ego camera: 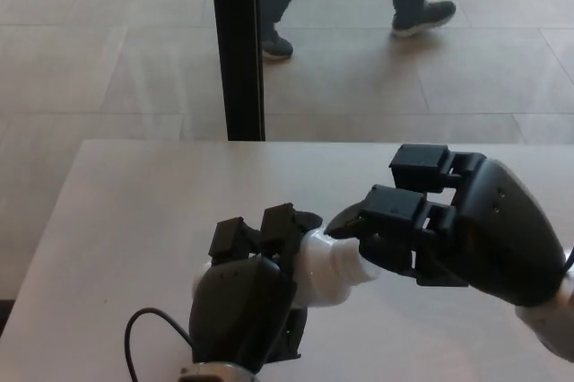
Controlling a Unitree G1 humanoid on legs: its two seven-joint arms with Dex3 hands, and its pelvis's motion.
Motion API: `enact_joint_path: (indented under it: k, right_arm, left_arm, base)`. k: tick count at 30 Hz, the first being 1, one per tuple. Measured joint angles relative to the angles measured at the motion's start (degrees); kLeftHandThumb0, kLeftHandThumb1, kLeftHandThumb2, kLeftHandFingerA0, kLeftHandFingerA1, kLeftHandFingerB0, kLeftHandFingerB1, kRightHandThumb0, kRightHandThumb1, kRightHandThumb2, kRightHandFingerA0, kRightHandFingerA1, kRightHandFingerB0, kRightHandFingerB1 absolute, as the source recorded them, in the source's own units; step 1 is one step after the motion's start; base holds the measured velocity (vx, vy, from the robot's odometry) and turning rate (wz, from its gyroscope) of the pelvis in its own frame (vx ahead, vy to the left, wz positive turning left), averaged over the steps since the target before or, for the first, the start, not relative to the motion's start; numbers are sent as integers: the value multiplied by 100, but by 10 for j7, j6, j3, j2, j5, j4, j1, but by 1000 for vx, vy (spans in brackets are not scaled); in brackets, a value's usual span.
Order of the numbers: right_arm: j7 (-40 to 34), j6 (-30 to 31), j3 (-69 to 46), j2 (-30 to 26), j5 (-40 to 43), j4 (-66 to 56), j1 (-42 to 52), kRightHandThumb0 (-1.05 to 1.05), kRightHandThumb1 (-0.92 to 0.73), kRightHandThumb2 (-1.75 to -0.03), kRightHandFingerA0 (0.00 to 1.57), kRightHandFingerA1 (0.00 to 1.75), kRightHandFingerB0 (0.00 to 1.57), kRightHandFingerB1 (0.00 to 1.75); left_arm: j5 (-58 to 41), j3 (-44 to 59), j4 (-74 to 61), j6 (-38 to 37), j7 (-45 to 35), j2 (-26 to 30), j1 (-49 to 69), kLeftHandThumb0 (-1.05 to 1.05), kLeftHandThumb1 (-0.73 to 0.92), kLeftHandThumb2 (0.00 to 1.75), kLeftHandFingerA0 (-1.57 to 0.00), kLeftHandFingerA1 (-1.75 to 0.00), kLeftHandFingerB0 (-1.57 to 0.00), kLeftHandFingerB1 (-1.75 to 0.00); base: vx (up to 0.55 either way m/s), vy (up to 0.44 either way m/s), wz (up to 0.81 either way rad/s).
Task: The robot uses its left hand to to lift the bottle kept on the middle of the desk and tilts it towards its right hand. It then uses its right hand to rotate its cap to open it and places the bottle and cap back on the desk
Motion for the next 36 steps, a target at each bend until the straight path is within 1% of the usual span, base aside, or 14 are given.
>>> enact_joint_path:
  k: [1, 6, 7, 11, 12, 13, 15, 16, 17, 23, 24, 26, 27, 36]
  right_arm:
    - [7, 7, -4, 3, 5, -8, 6, -63, -54, -78, 97, 148, 52, 55]
    - [32, 41, -24, 24, 26, -44, 38, -54, -74, -62, 95, 157, 55, 46]
    - [36, 48, -28, 29, 29, -51, 44, -62, -59, -87, 104, 141, 49, 56]
    - [55, 73, -37, 50, 44, -82, 77, -61, -69, -65, 98, 156, 53, 45]
    - [61, 81, -40, 57, 48, -92, 89, -68, -59, -90, 105, 138, 46, 55]
    - [66, 87, -41, 61, 51, -99, 98, -64, -71, -67, 95, 159, 49, 44]
    - [77, 101, -42, 69, 56, -114, 119, -63, -76, -62, 96, 153, 48, 42]
    - [82, 107, -42, 73, 59, -121, 128, -65, -75, -67, 92, 158, 46, 43]
    - [87, 113, -42, 76, 62, -128, 136, -64, -72, -67, 93, 158, 45, 44]
    - [123, 155, -43, 95, 76, -161, 183, -59, -70, -65, 96, 152, 46, 46]
    - [130, 163, -43, 98, 79, -165, 190, -55, -55, -99, 119, 133, 40, 60]
    - [142, 178, -44, 104, 85, -173, 202, -53, -53, -98, 119, 133, 39, 60]
    - [145, 182, -44, 105, 86, -174, 204, -55, -67, -64, 95, 153, 42, 46]
    - [195, 247, -53, 122, 103, -183, 226, -56, -68, -66, 93, 160, 42, 44]
  left_arm:
    - [0, 0, 0, 0, 0, 0, 0, 18, 60, 120, -93, -175, -82, -146]
    - [0, -1, 0, 0, 0, 0, 0, 18, 62, 114, -91, -175, -80, -147]
    - [0, -1, 0, 0, 0, 0, 0, 18, 60, 118, -93, -175, -83, -147]
    - [0, -1, 0, 0, 0, 0, 0, 17, 62, 115, -90, -175, -79, -145]
    - [0, -1, 0, 0, 0, 0, 0, 16, 62, 117, -90, -175, -79, -146]
    - [0, -1, 0, 0, 0, 0, 0, 17, 62, 116, -89, -175, -78, -145]
    - [0, -1, 0, 0, 0, -1, 0, 17, 62, 115, -90, -175, -79, -145]
    - [0, -1, 0, 0, 0, -1, 0, 13, 58, 114, -110, -163, -91, -136]
    - [0, -1, 0, 0, 0, -1, 0, 16, 64, 112, -89, -175, -80, -144]
    - [0, -1, 0, 0, 0, -1, 0, 18, 62, 118, -90, -175, -81, -148]
    - [0, 0, 0, 0, 0, -1, 0, 18, 59, 120, -88, -175, -80, -151]
    - [0, 0, 0, 0, 0, -1, 0, 16, 60, 120, -86, -175, -79, -152]
    - [0, 0, 0, 0, 0, -1, 0, 18, 60, 118, -87, -175, -77, -153]
    - [0, 0, 0, 0, 0, 0, 0, 18, 60, 119, -86, -175, -80, -150]
  base:
    - [0, 0, 0]
    - [0, 0, 0]
    - [0, 0, 0]
    - [0, 0, 0]
    - [0, 0, 0]
    - [0, 0, 0]
    - [0, 0, 0]
    - [0, 0, 0]
    - [0, 0, 0]
    - [0, 0, 0]
    - [0, 0, 0]
    - [0, 0, 0]
    - [0, 0, 0]
    - [0, 0, 0]
